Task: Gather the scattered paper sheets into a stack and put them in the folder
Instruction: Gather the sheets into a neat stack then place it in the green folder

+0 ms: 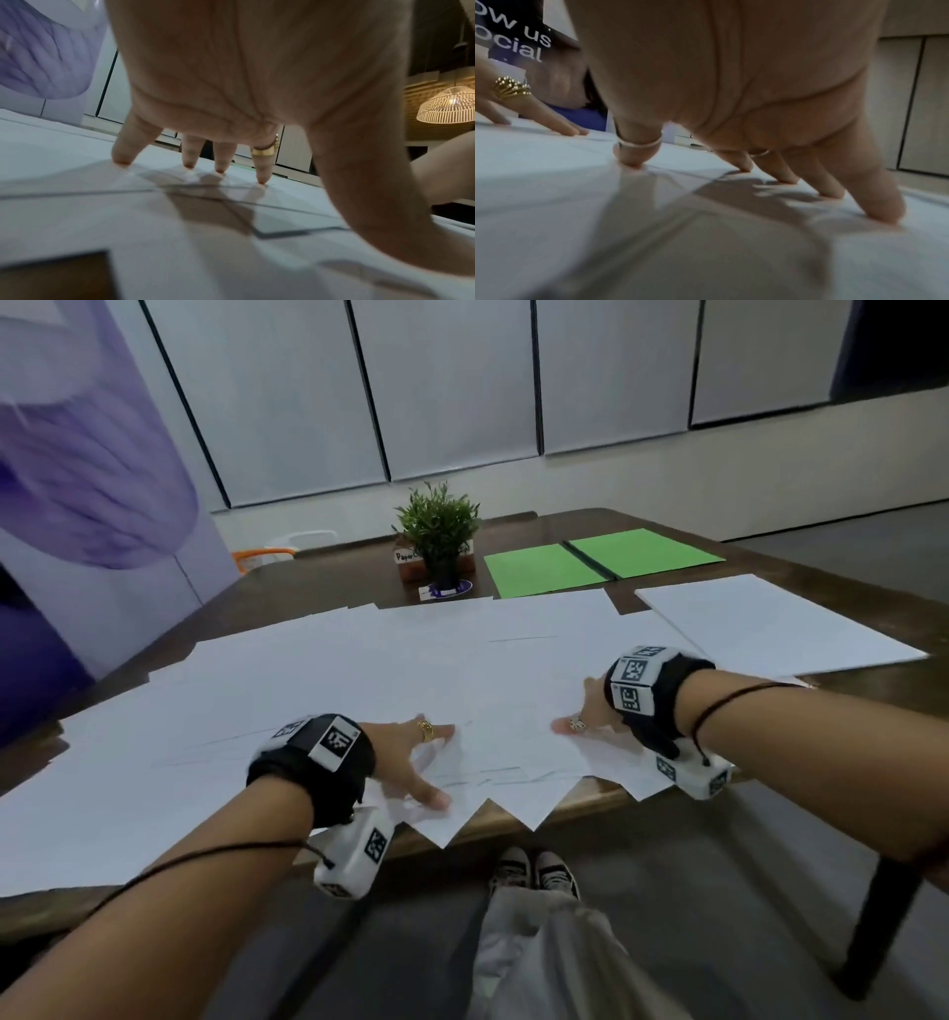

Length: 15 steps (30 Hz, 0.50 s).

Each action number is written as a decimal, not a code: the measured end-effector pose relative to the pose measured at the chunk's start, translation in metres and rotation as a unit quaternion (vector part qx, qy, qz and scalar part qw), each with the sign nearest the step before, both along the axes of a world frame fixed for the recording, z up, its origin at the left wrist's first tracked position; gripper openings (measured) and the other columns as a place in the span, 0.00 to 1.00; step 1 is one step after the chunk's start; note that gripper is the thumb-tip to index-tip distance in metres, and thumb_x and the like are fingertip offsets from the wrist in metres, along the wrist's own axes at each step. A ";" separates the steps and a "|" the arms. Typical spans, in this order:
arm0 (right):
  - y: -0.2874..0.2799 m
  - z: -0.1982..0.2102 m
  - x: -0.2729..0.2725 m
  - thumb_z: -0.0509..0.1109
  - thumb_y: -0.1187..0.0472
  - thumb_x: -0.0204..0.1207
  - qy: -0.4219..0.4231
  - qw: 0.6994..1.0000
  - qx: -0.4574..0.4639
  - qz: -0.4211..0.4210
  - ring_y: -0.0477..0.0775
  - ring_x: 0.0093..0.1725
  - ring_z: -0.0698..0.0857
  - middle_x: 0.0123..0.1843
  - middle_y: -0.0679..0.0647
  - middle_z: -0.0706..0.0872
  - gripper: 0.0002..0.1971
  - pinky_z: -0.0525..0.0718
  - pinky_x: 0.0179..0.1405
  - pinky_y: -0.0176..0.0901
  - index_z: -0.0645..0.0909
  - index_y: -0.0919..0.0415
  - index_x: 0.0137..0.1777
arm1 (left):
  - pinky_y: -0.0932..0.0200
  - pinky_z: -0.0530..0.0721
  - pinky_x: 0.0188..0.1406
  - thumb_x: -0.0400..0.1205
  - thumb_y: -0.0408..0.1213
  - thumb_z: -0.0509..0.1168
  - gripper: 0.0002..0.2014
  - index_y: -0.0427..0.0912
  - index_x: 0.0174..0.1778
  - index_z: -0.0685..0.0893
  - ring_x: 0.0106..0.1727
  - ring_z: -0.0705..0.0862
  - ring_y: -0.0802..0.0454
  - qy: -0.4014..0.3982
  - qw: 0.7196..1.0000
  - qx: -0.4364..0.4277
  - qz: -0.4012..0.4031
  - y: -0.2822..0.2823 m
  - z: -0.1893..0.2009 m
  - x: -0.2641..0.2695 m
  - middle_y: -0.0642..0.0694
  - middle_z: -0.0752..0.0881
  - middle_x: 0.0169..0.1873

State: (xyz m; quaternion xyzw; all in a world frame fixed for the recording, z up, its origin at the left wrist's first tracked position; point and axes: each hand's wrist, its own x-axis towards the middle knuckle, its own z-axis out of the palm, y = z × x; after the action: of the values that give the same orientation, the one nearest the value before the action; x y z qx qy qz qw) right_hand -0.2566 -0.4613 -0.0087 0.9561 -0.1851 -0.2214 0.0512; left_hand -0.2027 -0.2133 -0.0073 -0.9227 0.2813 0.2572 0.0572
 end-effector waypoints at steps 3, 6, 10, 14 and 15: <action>0.011 -0.002 -0.010 0.49 0.27 0.75 -0.016 0.997 0.065 -0.026 0.58 0.68 0.76 0.72 0.60 0.74 0.48 0.70 0.65 0.48 0.50 0.64 0.82 | 0.52 0.69 0.69 0.66 0.63 0.73 0.54 0.59 0.82 0.48 0.74 0.69 0.43 0.005 1.000 -0.024 0.011 0.005 -0.001 -0.004 0.44 0.59 0.81; 0.022 -0.003 -0.025 0.55 0.25 0.71 0.002 0.996 0.086 0.017 0.62 0.80 0.61 0.83 0.63 0.52 0.51 0.61 0.77 0.55 0.43 0.59 0.83 | 0.59 0.73 0.58 0.67 0.60 0.74 0.52 0.48 0.82 0.55 0.64 0.78 0.46 -0.018 0.999 -0.047 0.019 0.001 -0.002 -0.013 0.46 0.78 0.66; 0.032 -0.009 -0.045 0.64 0.23 0.61 0.002 0.991 0.096 0.090 0.65 0.74 0.69 0.82 0.65 0.52 0.54 0.68 0.73 0.59 0.49 0.54 0.79 | 0.55 0.59 0.77 0.71 0.59 0.72 0.58 0.40 0.83 0.39 0.82 0.55 0.46 -0.048 0.997 -0.054 0.024 0.006 -0.005 -0.030 0.42 0.50 0.83; 0.038 -0.016 -0.057 0.64 0.22 0.59 -0.053 0.986 0.114 0.106 0.68 0.71 0.70 0.75 0.63 0.63 0.47 0.69 0.71 0.62 0.60 0.53 0.70 | 0.50 0.62 0.76 0.72 0.67 0.65 0.52 0.40 0.82 0.51 0.78 0.60 0.42 -0.092 0.994 -0.065 0.005 0.014 -0.011 -0.042 0.43 0.62 0.79; 0.038 -0.019 -0.060 0.63 0.23 0.61 -0.071 0.984 0.124 0.101 0.68 0.73 0.68 0.74 0.63 0.64 0.45 0.68 0.72 0.63 0.62 0.53 0.70 | 0.49 0.62 0.75 0.69 0.72 0.63 0.53 0.44 0.83 0.51 0.78 0.60 0.42 -0.099 0.993 -0.072 0.001 0.017 -0.015 -0.045 0.44 0.63 0.79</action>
State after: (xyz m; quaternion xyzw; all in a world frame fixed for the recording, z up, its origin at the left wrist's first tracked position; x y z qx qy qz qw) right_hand -0.3164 -0.4231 -0.0280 0.9822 -0.0617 -0.1675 -0.0593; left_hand -0.2474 -0.1967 -0.0220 -0.9457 0.2910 0.1440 0.0180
